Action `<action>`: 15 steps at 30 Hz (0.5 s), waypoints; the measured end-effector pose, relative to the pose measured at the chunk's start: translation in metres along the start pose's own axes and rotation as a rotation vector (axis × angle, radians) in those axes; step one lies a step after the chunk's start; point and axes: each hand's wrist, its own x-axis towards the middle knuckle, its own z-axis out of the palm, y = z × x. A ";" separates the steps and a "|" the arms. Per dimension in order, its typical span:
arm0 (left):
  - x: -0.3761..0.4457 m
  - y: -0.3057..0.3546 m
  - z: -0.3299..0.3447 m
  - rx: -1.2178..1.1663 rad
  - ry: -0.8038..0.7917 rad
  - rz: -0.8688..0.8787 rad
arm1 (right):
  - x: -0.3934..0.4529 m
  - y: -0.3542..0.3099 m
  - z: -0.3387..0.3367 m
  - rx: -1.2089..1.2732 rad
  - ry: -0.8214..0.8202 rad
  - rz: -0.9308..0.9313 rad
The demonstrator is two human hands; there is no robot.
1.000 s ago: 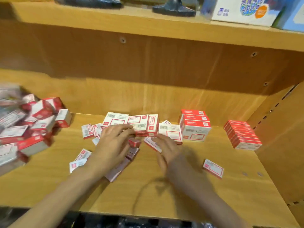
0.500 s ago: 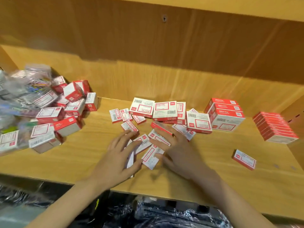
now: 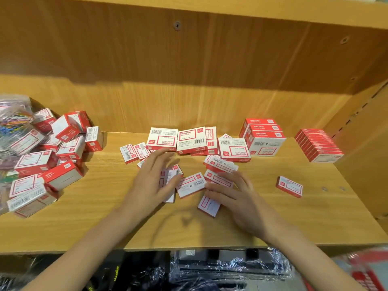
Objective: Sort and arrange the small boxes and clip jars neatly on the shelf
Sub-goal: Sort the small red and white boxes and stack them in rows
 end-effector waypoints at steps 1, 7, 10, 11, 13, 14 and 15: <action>-0.006 0.000 -0.002 0.037 0.047 -0.035 | -0.002 0.001 -0.001 -0.001 -0.035 -0.011; -0.018 -0.008 -0.006 0.181 -0.048 -0.082 | 0.014 0.008 -0.012 -0.022 -0.156 -0.054; -0.014 -0.003 -0.012 0.050 -0.152 -0.033 | 0.019 0.016 -0.028 0.196 -0.255 -0.033; -0.014 -0.002 -0.013 0.004 -0.178 -0.044 | 0.023 0.016 -0.032 0.297 -0.252 0.003; -0.016 -0.002 -0.015 -0.045 -0.197 -0.073 | 0.039 0.011 -0.037 0.393 -0.214 0.067; -0.016 -0.003 -0.016 -0.055 -0.184 -0.085 | 0.050 0.008 -0.037 0.364 -0.213 0.066; -0.017 -0.004 -0.017 -0.059 -0.160 -0.091 | 0.061 0.004 -0.035 0.301 -0.242 0.040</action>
